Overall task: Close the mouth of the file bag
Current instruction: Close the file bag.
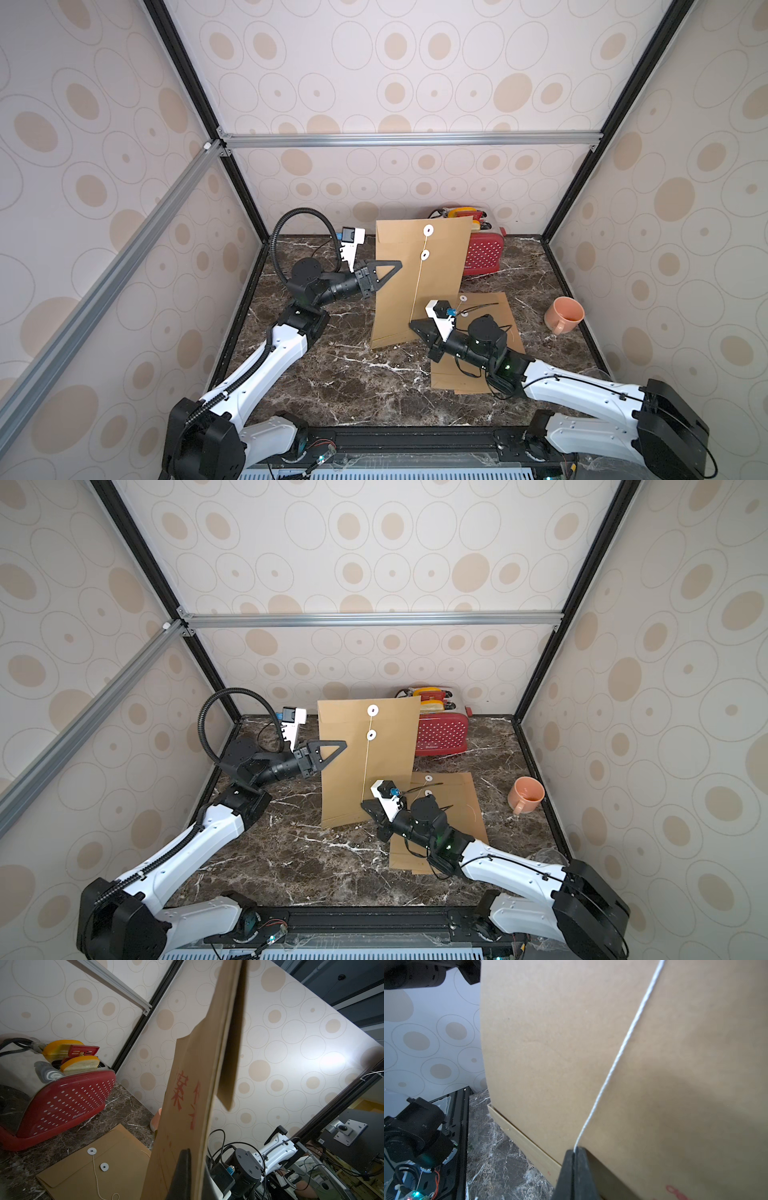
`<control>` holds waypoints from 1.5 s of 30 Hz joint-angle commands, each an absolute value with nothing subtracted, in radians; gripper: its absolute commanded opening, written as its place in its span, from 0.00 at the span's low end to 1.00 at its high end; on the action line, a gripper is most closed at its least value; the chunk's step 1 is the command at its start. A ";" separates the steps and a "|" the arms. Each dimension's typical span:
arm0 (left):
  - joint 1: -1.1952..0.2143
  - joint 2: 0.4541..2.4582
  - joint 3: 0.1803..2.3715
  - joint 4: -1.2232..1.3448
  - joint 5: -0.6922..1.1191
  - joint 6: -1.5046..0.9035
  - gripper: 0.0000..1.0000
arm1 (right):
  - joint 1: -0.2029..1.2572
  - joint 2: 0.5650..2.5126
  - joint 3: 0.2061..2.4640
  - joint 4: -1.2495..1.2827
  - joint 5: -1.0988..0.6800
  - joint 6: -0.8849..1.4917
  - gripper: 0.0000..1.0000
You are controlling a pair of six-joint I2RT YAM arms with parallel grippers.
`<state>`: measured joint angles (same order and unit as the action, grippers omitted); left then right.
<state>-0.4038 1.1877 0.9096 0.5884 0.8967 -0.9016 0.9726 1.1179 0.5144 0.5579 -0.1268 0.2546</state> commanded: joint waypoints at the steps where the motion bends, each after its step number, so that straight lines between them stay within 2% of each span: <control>1: -0.405 1.186 0.959 0.659 0.941 -0.940 0.00 | 0.975 1.063 0.493 0.520 -0.047 0.267 0.00; 4: -0.404 1.189 0.965 0.660 0.953 -0.948 0.00 | 0.939 1.033 0.505 0.428 -0.020 0.306 0.00; 9: -0.404 1.190 0.972 0.633 0.964 -0.934 0.00 | 0.817 0.986 0.526 0.340 -0.119 0.405 0.00; 13: -0.404 1.178 0.992 0.508 0.958 -0.841 0.00 | 0.784 0.920 0.554 0.211 -0.109 0.386 0.00; 21: -0.412 1.187 1.011 0.446 0.991 -0.788 0.00 | 0.651 0.840 0.670 -0.037 -0.177 0.341 0.00; 31: -0.428 1.176 1.020 0.357 0.974 -0.705 0.00 | 0.391 1.025 0.994 -0.331 -0.413 0.265 0.00; 38: -0.432 1.176 1.016 0.353 0.959 -0.698 0.00 | 0.347 1.123 1.170 -0.492 -0.407 0.169 0.00; 45: -0.431 1.171 1.029 0.274 0.925 -0.648 0.00 | 0.289 1.148 1.226 -0.518 -0.429 0.166 0.00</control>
<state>-0.4255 1.1912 0.9756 0.2989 0.9417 -0.6952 0.3008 1.1488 1.1954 -0.4683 -0.4084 0.1890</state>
